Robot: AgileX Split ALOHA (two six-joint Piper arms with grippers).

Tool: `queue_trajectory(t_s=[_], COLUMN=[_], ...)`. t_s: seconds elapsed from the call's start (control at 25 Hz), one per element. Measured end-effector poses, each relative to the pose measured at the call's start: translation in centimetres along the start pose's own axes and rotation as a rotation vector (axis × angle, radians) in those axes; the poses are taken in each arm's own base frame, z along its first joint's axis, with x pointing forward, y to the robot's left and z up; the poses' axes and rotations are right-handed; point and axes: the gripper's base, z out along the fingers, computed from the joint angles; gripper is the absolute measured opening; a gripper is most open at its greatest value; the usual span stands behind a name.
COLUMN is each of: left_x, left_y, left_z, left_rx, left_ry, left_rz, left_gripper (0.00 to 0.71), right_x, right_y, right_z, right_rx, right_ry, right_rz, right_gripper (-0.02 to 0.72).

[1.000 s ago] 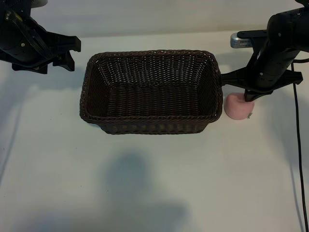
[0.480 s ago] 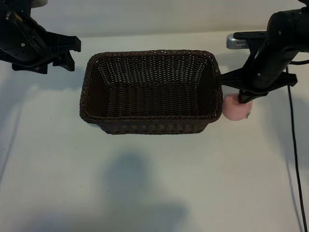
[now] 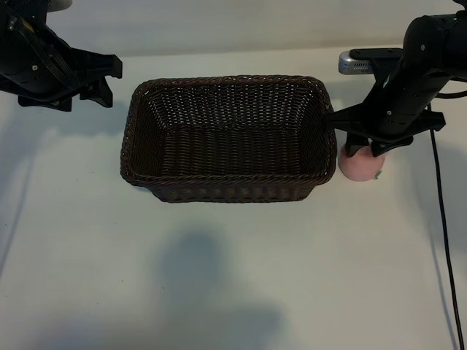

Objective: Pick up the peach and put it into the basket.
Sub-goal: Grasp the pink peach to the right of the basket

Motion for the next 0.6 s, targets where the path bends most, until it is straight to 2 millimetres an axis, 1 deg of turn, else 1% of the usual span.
queue_trajectory(t_s=[0.08,0.2,0.28,0.44,0.52,0.6], left_x=[0.0,0.0,0.0,0.0,0.0,0.0], left_y=[0.0,0.0,0.0,0.0,0.0,0.0], left_z=[0.0,0.0,0.0,0.0,0.0,0.0], left_rx=[0.0,0.0,0.0,0.0,0.0,0.0], left_ry=[0.0,0.0,0.0,0.0,0.0,0.0], left_rz=[0.0,0.0,0.0,0.0,0.0,0.0], left_gripper=[0.531,0.53,0.53,0.53,0.53,0.53], right_x=[0.0,0.0,-0.1,-0.1,-0.1,0.1], right_y=[0.0,0.0,0.0,0.0,-0.1,-0.2], right_z=[0.0,0.0,0.0,0.1,0.5,1.1], right_rx=[0.001,0.001,0.0,0.002,0.006,0.01], right_ry=[-0.001,-0.005,-0.012,-0.015,-0.008,0.006], right_rz=[-0.001,-0.001,-0.002,-0.001,-0.001,0.001], right_gripper=[0.464,0.452,0.417,0.31,0.268,0.241])
